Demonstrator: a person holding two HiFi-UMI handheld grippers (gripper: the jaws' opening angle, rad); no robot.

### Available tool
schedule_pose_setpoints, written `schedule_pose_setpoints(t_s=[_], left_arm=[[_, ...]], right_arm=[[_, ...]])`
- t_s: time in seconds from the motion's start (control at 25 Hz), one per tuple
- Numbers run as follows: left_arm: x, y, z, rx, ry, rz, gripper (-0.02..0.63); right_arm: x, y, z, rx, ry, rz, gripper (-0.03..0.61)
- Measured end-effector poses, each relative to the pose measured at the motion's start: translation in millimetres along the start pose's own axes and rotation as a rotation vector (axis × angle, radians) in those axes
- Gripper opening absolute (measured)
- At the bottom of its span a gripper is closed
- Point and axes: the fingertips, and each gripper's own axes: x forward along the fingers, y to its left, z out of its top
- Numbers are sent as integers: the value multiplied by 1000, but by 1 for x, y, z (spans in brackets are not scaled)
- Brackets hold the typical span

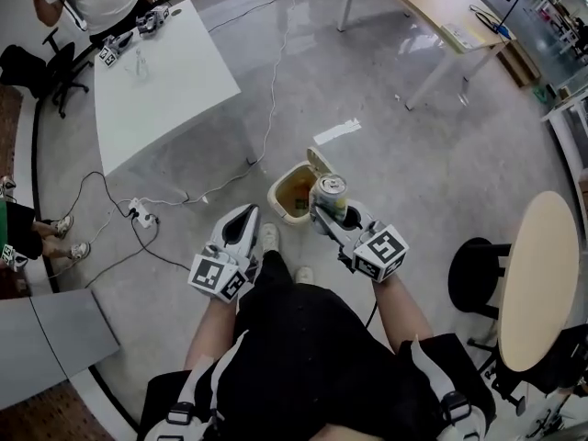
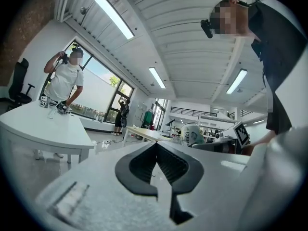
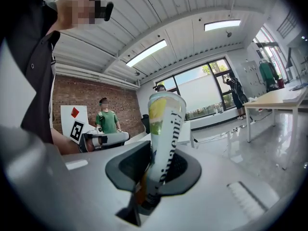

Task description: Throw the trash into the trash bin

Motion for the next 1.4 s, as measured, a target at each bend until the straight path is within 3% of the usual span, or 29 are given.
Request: schedule_pose_setpoints(t_s=[0.2,0.56,0.88,1.2,1.4], left_arm=[[26,39,-8,-8,36,-11,0],[60,72,-56,-76,148,-50,0],[68,91,-103,-103,273,-82,0],[82,92,-128,-138,345,-162,0],[80,102,-138,-155,360,-150,0]], right_arm=[[34,-26,-14,15,41,-53,61],[72,-67,-75,210,135,-146,61],[100,-94,-162,362,257,-239,61],[129,-142,-266,602,428,-387,61],[134,-167,-314,723,517,-451,63]])
